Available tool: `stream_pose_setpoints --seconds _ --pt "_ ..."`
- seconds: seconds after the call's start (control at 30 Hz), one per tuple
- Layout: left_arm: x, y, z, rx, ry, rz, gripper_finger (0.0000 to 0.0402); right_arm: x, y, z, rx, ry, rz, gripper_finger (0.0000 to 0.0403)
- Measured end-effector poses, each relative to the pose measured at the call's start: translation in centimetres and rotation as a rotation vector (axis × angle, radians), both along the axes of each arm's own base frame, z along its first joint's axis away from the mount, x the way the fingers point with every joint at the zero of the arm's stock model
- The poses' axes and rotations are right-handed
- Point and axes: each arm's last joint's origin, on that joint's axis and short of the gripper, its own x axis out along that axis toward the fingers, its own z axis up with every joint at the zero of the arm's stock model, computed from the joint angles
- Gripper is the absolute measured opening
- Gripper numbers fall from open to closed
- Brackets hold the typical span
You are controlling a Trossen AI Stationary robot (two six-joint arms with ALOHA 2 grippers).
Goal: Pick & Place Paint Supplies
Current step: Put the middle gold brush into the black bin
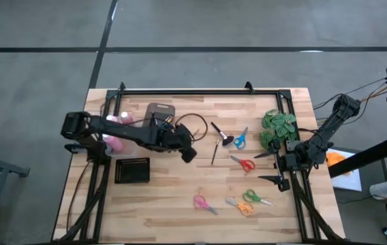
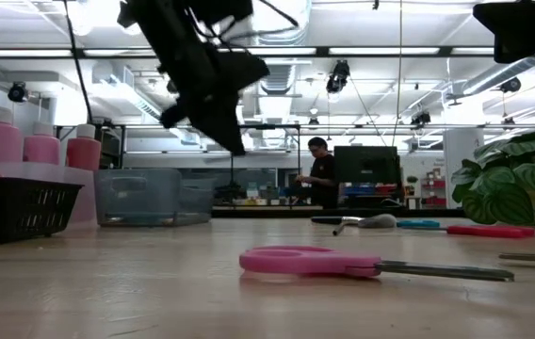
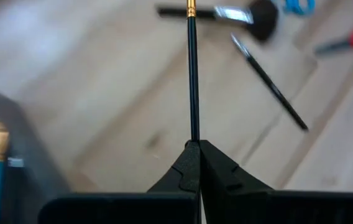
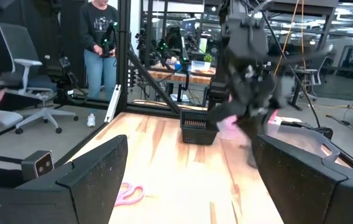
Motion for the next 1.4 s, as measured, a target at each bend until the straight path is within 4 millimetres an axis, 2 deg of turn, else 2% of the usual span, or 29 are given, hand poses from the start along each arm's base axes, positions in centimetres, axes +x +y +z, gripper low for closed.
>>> stream_pose_setpoints --seconds 0.23,0.33,0.47,0.57,0.67,1.0,1.4 --pt "-3.1 0.8 4.5 0.128 -0.07 0.136 0.0 0.0 0.0 0.0 0.001 0.001 0.0 0.0341" --pt "-4.8 1.5 5.7 0.15 -0.085 0.201 0.0 0.0 0.0 0.0 0.001 0.001 0.0 0.0341" --pt "-6.9 2.8 6.1 0.139 -0.095 0.309 0.0 0.0 0.0 0.0 0.0 0.002 0.0 0.0341" --pt "-8.3 4.0 5.4 0.109 -0.098 0.418 0.0 0.0 0.0 0.0 -0.001 0.001 0.0 0.0341" --pt "-9.4 5.1 4.0 0.062 -0.075 0.483 0.0 0.0 0.0 0.0 -0.001 0.001 0.0 0.0341" --pt "-10.7 8.1 -0.1 -0.048 -0.08 0.516 0.0 0.0 0.0 0.0 -0.001 0.001 0.0 0.0341" --pt "-11.8 8.2 -2.9 -0.146 -0.075 0.512 0.0 0.0 0.0 0.0 -0.002 0.002 0.0 0.0341"
